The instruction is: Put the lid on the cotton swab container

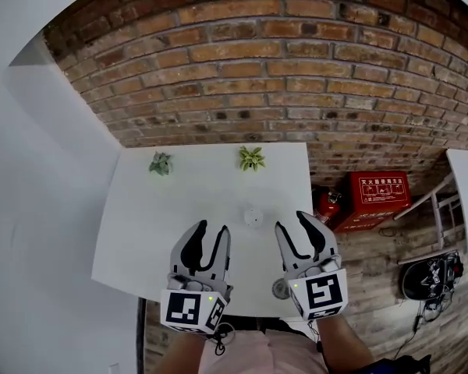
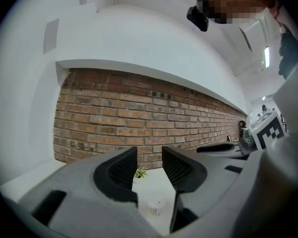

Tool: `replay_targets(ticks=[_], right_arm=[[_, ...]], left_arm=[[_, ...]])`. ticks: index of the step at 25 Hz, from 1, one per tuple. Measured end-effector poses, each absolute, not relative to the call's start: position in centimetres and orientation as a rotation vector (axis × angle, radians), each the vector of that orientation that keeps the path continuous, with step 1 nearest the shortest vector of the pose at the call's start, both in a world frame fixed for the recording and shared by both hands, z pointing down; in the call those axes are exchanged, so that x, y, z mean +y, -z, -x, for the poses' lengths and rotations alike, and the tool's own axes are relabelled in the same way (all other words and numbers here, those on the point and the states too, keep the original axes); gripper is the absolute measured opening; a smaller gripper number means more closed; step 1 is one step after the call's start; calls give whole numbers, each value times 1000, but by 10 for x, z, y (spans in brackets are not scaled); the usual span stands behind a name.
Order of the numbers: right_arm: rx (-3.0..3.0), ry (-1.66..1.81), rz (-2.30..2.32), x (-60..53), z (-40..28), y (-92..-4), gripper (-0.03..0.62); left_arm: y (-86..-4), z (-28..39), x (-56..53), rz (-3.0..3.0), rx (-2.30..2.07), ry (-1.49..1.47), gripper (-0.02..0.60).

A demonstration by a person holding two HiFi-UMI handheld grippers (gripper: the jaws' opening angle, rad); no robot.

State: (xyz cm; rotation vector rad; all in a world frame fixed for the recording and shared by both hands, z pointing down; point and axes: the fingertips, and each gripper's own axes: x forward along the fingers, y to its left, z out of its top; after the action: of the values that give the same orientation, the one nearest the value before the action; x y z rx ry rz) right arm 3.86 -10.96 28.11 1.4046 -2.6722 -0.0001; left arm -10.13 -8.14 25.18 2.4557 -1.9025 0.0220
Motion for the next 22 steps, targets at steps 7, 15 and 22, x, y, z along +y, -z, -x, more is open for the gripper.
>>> replay_targets(ticks=[7, 15, 22], right_arm=[[-2612, -101, -1354, -135, -18, -325, 178], [-2488, -271, -1194, -139, 16, -415, 184], [-2395, -367, -1145, -145, 33, -480, 201]], left_arm=[[-292, 121, -118, -2400, -1794, -21, 169], [-367, 142, -155, -2315, -1667, -61, 173], [-409, 136, -175, -2351, -1475, 29, 235]])
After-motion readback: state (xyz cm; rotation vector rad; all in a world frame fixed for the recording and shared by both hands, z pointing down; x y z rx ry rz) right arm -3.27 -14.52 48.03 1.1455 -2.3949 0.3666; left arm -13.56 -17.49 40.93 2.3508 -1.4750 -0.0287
